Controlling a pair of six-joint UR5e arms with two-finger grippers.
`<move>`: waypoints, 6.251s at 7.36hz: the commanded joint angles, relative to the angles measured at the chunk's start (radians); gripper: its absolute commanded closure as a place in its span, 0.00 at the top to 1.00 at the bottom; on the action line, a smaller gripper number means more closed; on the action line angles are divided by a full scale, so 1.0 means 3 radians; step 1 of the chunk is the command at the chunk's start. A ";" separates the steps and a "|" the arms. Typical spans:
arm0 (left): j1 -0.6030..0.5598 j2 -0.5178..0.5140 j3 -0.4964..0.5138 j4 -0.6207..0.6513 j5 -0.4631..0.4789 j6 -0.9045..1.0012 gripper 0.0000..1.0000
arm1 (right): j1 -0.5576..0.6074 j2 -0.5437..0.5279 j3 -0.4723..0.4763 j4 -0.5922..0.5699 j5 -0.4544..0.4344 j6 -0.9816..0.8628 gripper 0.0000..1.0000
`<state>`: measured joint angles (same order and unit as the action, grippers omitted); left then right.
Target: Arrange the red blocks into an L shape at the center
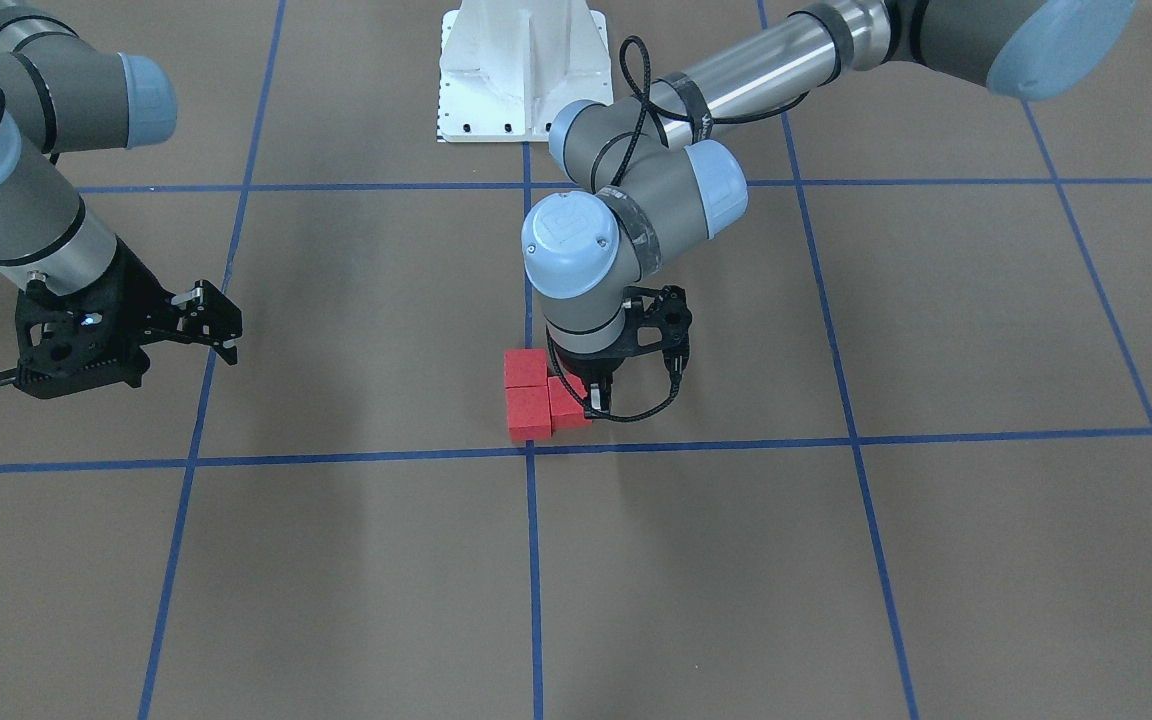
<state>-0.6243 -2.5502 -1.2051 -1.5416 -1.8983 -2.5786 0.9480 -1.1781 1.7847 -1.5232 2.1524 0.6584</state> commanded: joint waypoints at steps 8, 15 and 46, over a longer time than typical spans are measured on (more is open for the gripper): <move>-0.0281 0.0308 -0.0572 0.0587 0.0013 0.0769 0.00 | 0.0025 0.0000 0.0039 -0.0015 0.0025 0.0004 0.99; -0.1031 0.2383 -0.2501 0.0517 -0.0028 0.4423 1.00 | 0.0862 -0.0056 -0.0058 -0.0704 0.0056 -0.0929 0.99; -0.3272 0.3326 -0.1521 0.0051 -0.1383 0.8805 1.00 | 0.2112 -0.1749 -0.0166 -0.0097 0.0777 -0.2057 0.99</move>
<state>-1.6061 -1.5492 -1.6632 -1.5265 -2.3135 0.0629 1.5816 -1.6988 1.7339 -1.5536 2.3860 0.0420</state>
